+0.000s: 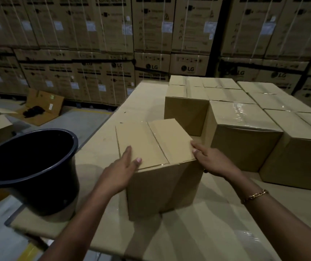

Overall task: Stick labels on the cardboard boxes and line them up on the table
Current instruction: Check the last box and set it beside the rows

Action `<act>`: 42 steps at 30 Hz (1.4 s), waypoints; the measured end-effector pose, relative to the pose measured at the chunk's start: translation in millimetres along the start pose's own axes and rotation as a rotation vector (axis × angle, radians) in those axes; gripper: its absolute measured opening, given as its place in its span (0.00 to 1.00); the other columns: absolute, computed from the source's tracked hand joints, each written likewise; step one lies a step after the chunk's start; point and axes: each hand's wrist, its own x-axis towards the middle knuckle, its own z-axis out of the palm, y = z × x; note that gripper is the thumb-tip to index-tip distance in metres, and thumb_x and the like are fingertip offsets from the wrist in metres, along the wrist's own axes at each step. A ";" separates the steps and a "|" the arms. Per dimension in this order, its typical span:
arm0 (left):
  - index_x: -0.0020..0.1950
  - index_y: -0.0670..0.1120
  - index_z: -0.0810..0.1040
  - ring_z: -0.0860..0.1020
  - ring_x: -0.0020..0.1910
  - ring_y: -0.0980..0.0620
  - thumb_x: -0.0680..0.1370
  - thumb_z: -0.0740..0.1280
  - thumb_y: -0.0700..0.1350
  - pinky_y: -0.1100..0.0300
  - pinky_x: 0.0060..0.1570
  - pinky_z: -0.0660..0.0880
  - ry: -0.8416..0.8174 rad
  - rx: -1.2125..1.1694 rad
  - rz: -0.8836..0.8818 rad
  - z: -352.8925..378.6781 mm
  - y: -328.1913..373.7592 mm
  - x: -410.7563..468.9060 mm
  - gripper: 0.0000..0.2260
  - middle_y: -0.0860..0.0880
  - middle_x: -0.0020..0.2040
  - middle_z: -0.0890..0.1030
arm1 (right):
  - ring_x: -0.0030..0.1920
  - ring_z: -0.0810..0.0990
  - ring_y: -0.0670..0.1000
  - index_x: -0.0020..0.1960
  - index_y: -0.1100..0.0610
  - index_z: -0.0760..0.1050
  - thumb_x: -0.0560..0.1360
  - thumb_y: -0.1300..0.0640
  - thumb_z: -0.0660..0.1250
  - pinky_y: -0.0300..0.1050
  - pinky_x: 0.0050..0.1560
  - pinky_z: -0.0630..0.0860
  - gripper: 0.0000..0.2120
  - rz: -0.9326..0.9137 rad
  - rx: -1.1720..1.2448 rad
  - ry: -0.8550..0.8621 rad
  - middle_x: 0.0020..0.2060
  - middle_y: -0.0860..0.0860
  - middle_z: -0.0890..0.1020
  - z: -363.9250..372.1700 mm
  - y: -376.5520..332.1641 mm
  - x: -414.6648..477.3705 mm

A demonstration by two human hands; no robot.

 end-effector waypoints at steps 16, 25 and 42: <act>0.80 0.66 0.36 0.57 0.80 0.43 0.69 0.75 0.66 0.46 0.75 0.64 -0.037 -0.016 0.272 53.7 16.3 188.2 0.54 0.48 0.83 0.48 | 0.82 0.45 0.59 0.83 0.45 0.38 0.75 0.30 0.60 0.64 0.77 0.42 0.47 -0.037 -0.593 0.185 0.81 0.49 0.61 -15.9 58.7 92.9; 0.81 0.63 0.54 0.65 0.76 0.44 0.74 0.74 0.60 0.51 0.70 0.66 -0.089 -0.021 0.358 44.2 49.1 269.1 0.42 0.48 0.79 0.63 | 0.81 0.41 0.62 0.82 0.41 0.47 0.75 0.29 0.62 0.66 0.78 0.46 0.43 0.088 -0.598 0.200 0.83 0.54 0.43 -45.5 74.2 150.5; 0.80 0.62 0.58 0.69 0.72 0.43 0.74 0.71 0.64 0.46 0.67 0.71 -0.032 0.035 0.347 62.5 72.7 302.7 0.38 0.47 0.76 0.68 | 0.71 0.65 0.57 0.81 0.42 0.53 0.74 0.23 0.51 0.58 0.65 0.66 0.41 0.168 -0.625 0.254 0.75 0.51 0.66 -53.1 104.1 170.7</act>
